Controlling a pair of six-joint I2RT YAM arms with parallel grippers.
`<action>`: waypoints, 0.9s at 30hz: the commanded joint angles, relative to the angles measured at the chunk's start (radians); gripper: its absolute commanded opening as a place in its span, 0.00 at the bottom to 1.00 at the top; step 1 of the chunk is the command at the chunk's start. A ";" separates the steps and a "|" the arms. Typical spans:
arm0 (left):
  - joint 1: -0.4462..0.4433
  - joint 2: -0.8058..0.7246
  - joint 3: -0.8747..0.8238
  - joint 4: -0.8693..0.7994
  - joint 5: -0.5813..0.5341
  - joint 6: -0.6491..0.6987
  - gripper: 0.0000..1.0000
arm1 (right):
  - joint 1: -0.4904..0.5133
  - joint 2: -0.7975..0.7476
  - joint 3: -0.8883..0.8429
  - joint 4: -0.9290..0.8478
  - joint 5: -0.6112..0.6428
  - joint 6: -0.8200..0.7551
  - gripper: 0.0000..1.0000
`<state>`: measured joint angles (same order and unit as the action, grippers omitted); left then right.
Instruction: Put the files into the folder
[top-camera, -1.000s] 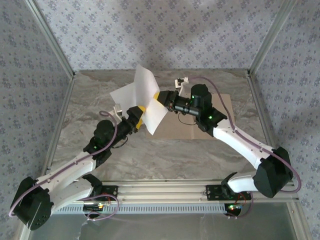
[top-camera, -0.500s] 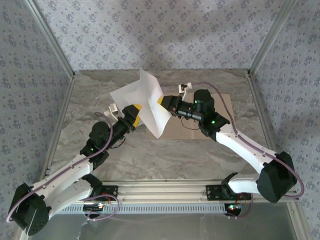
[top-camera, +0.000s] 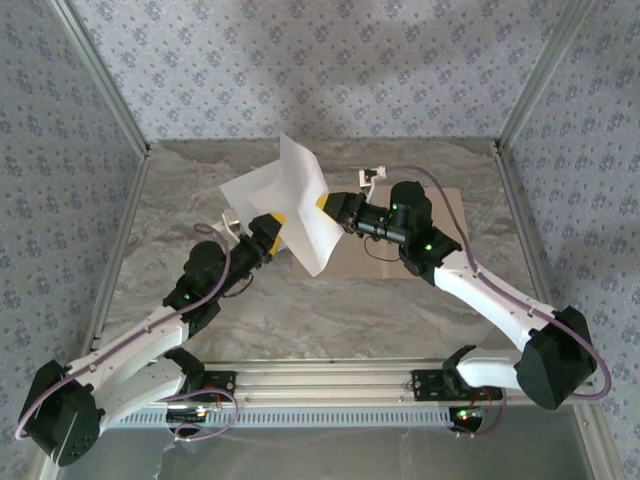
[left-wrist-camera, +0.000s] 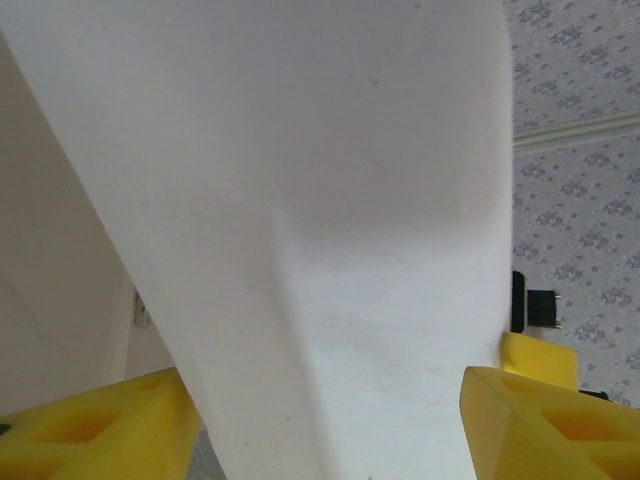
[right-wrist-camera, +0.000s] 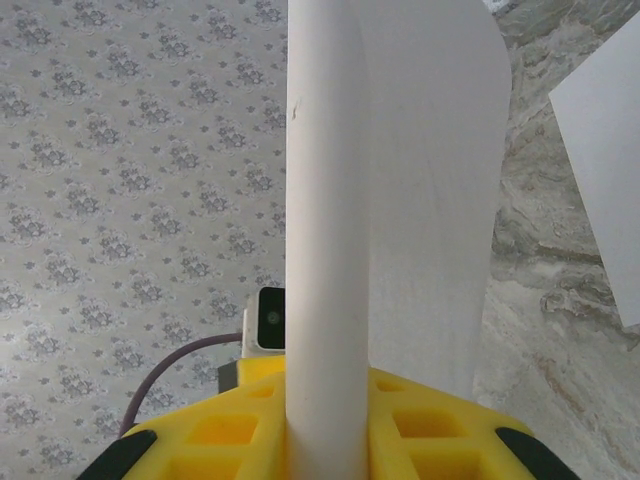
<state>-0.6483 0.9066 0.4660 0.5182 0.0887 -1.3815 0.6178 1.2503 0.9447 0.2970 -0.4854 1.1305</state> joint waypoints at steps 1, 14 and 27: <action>-0.007 0.004 0.051 -0.001 0.000 -0.003 0.69 | 0.002 -0.029 -0.012 0.038 -0.004 0.011 0.22; -0.007 0.036 0.068 0.036 0.018 -0.007 0.48 | 0.011 -0.054 -0.014 0.048 0.002 0.011 0.23; -0.007 0.009 0.084 -0.002 0.014 0.036 0.16 | -0.014 -0.078 -0.029 0.003 0.004 -0.010 0.29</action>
<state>-0.6502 0.9451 0.5125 0.5220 0.1036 -1.3716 0.6163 1.1976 0.9249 0.3103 -0.4854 1.1366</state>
